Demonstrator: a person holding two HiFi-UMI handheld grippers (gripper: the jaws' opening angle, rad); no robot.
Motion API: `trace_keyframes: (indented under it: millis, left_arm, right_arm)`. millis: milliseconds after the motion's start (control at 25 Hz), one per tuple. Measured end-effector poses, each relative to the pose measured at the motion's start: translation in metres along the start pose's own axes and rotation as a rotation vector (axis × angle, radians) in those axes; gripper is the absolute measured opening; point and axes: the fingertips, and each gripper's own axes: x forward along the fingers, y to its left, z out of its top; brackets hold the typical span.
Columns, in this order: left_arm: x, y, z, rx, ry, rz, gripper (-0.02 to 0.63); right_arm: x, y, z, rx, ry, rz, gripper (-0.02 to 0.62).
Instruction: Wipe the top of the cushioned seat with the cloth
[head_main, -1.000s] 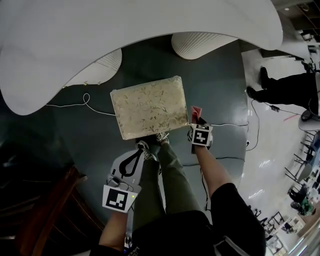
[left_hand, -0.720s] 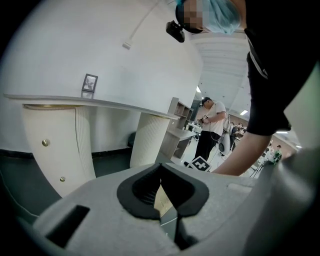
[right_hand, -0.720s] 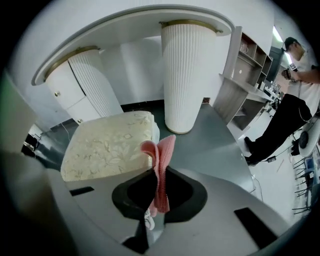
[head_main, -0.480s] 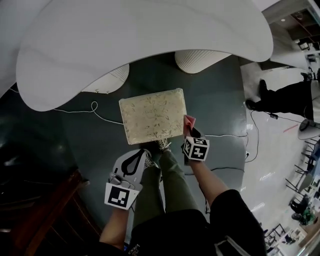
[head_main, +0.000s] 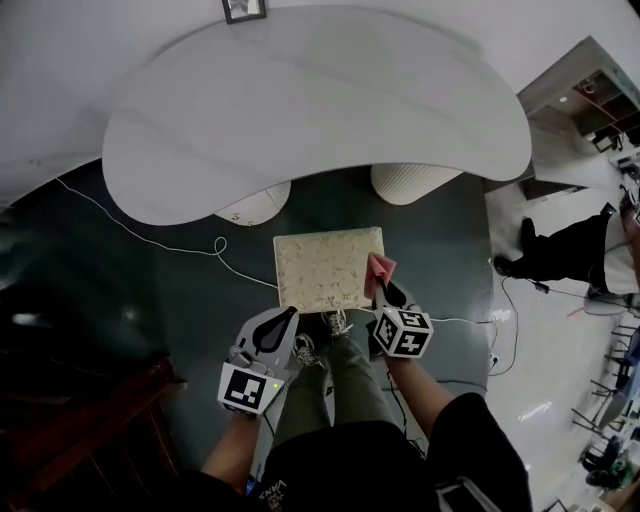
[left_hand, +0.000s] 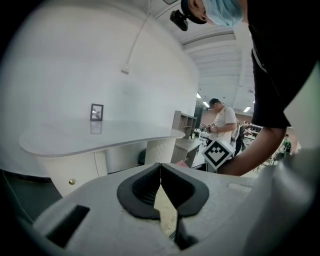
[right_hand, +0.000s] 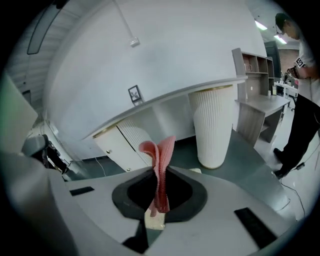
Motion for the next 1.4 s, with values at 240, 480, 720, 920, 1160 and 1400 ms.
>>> trace_keyframes:
  millis: [240, 480, 720, 920, 1160, 1400]
  left_arm:
    - [-0.029, 0.011, 0.029, -0.010, -0.029, 0.048, 0.018]
    - [-0.054, 0.023, 0.053, 0.028, -0.089, 0.096, 0.017]
    - [-0.074, 0.023, 0.070, 0.057, -0.137, 0.117, 0.017]
    - [-0.081, 0.019, 0.088, 0.102, -0.143, 0.122, 0.017]
    - [-0.093, 0.019, 0.113, 0.164, -0.186, 0.140, 0.018]
    - [-0.103, 0.017, 0.121, 0.174, -0.176, 0.161, 0.017]
  right_arm:
    - [-0.038, 0.045, 0.051, -0.021, -0.088, 0.090, 0.026]
    - [-0.076, 0.081, 0.085, -0.027, -0.154, 0.158, 0.026]
    - [-0.117, 0.120, 0.108, -0.081, -0.210, 0.243, 0.026]
    - [-0.144, 0.145, 0.121, -0.139, -0.249, 0.307, 0.026]
    - [-0.165, 0.161, 0.137, -0.203, -0.291, 0.350, 0.026]
    - [-0.177, 0.167, 0.156, -0.231, -0.335, 0.377, 0.025]
